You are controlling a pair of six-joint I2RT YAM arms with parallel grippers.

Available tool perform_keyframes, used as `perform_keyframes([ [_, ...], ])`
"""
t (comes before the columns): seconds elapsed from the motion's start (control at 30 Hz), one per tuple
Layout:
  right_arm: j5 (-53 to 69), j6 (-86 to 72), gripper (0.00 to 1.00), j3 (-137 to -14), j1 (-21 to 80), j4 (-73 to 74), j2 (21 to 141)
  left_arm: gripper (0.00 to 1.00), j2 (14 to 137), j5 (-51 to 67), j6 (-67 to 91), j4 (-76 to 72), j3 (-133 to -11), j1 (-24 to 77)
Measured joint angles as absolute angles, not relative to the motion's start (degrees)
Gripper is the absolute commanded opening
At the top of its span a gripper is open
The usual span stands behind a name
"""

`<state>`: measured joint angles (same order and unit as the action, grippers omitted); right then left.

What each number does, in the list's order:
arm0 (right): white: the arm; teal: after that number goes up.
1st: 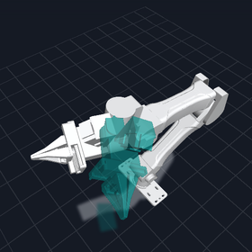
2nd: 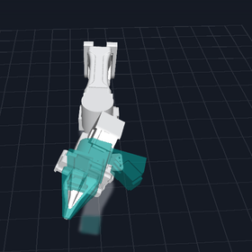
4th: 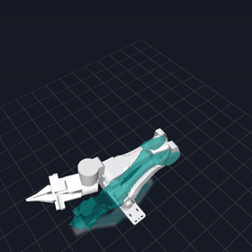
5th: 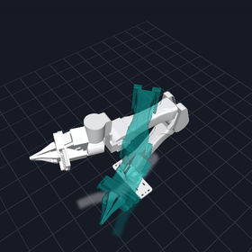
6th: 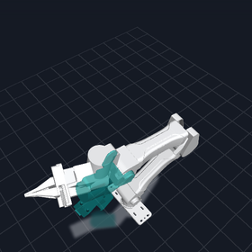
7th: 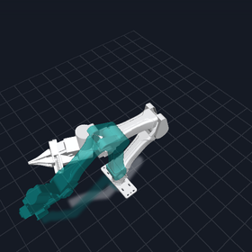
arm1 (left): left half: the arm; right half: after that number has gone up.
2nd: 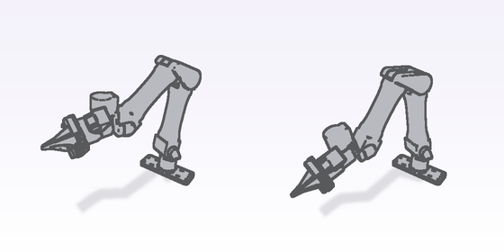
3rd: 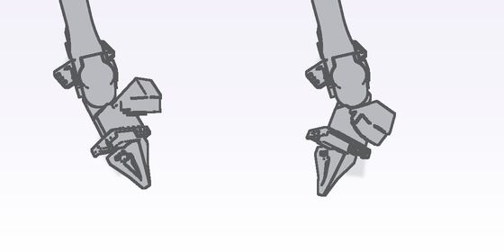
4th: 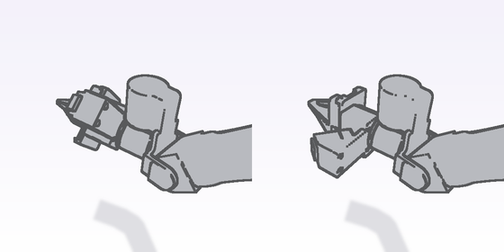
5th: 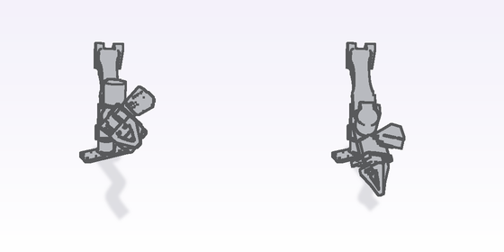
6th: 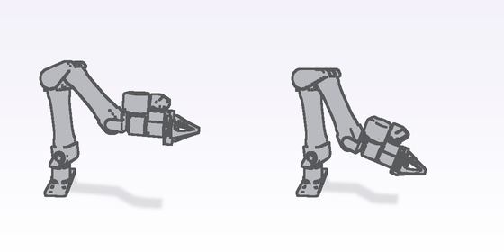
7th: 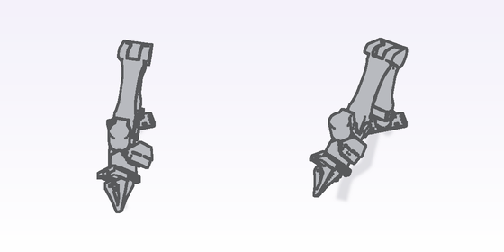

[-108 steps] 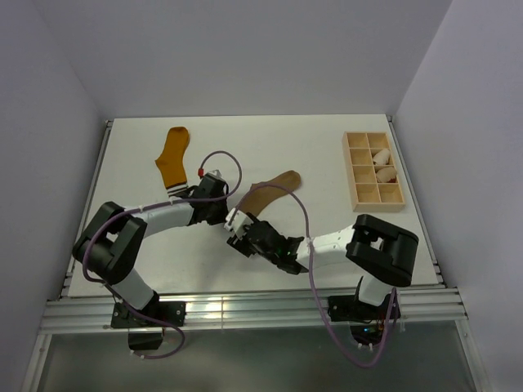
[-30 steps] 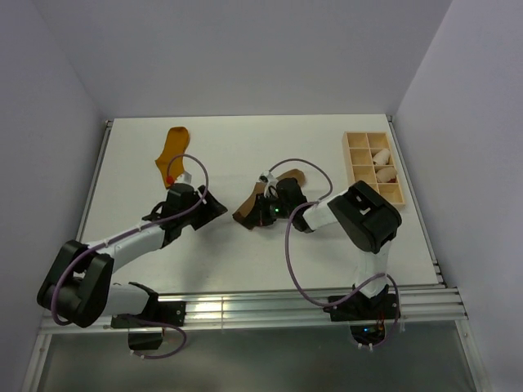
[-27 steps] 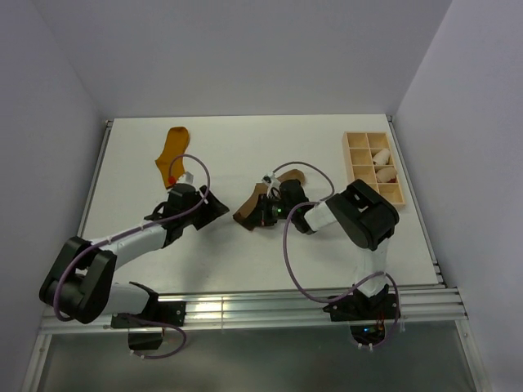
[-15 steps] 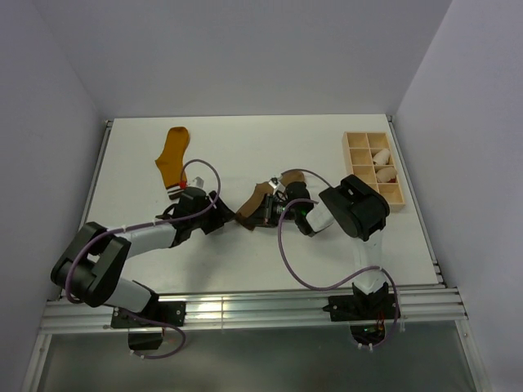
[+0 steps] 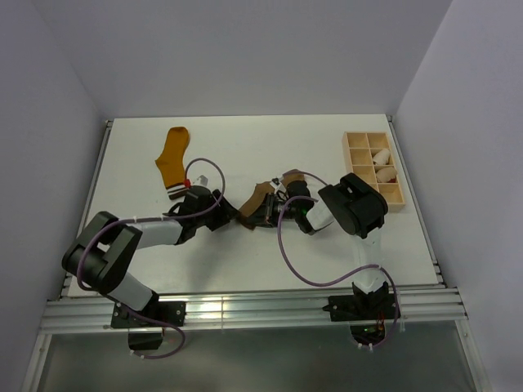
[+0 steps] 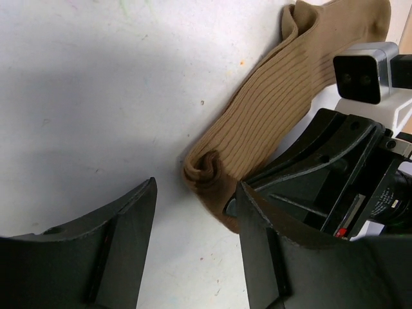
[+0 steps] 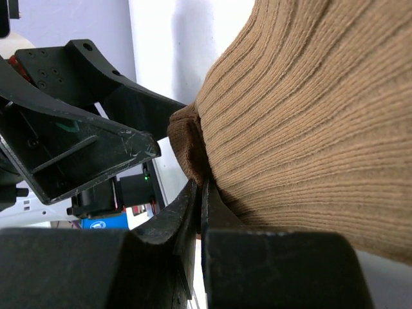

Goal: Roll the socks
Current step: Roll the sock at the center of the board.

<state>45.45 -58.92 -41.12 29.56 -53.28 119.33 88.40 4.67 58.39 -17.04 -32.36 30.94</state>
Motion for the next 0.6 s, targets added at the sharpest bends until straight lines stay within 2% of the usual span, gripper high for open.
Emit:
perform_keyframes([
  [0.27,45.9,-59.8,0.02,-41.4,29.4,-52.8,119.4,0.5,91.1,4.7,58.7,-19.2,-33.5,31.4],
  [0.6,46.7,-60.4,0.02,-41.8,29.3,-52.9,120.1,0.34,93.6,4.7,59.7,-20.3,-34.5,32.0],
])
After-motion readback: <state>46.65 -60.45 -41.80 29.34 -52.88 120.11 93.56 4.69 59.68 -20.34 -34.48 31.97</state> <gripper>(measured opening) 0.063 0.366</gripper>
